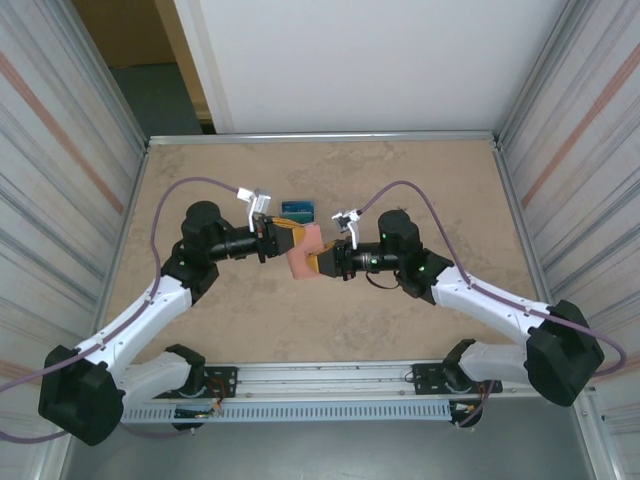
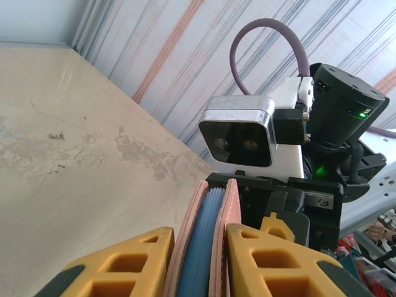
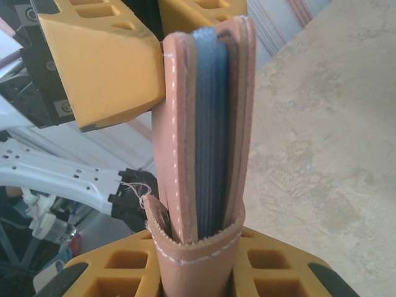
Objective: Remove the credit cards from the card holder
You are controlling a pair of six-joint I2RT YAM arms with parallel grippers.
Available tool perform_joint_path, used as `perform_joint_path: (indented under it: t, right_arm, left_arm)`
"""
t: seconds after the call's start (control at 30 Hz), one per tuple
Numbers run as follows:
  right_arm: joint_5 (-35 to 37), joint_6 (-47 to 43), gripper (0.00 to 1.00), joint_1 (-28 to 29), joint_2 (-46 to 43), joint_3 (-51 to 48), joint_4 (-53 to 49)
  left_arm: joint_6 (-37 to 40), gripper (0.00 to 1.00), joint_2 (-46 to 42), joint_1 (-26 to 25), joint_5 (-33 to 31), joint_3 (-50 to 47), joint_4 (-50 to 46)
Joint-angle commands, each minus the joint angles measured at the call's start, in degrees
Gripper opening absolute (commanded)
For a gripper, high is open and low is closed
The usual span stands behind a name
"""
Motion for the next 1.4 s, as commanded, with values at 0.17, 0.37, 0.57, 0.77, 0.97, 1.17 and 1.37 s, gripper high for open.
perform_joint_path:
  t: [0.17, 0.37, 0.57, 0.77, 0.97, 1.17, 1.37]
  right_arm:
    - [6.75, 1.79, 0.00, -2.55, -3.67, -1.28, -0.90]
    - [9.83, 3.20, 0.00, -4.95, -5.94, -2.70, -2.55]
    - [11.70, 5.62, 0.00, -9.12, -7.94, -3.76, -4.47]
    - [11.11, 6.88, 0.00, -11.26, -8.43, -3.31, -5.66]
    - [10.49, 7.30, 0.00, -11.26, -7.36, -2.22, -5.43]
    - [8.73, 7.97, 0.00, -10.87, -5.30, -0.78, -4.00]
    - [8.10, 7.90, 0.00, -10.21, -3.96, 0.56, -3.57]
  left_arm:
    - [-3.38, 0.58, -3.97, 2.50, -7.24, -2.14, -0.45]
    - [-2.45, 0.94, -8.69, 3.54, -11.49, -3.93, -3.97]
    - [-1.50, 0.99, -10.18, 3.52, -12.22, -5.42, -7.80]
    - [-3.33, 0.99, -9.23, 1.07, -11.25, -8.12, -6.08]
    - [-5.62, 0.99, -6.03, -0.47, -7.63, -10.23, -0.44]
    - [-3.73, 0.94, -1.62, -3.42, -6.04, -9.02, 1.27]
    - [-4.60, 0.86, 1.72, -5.93, -5.72, -9.59, 7.80]
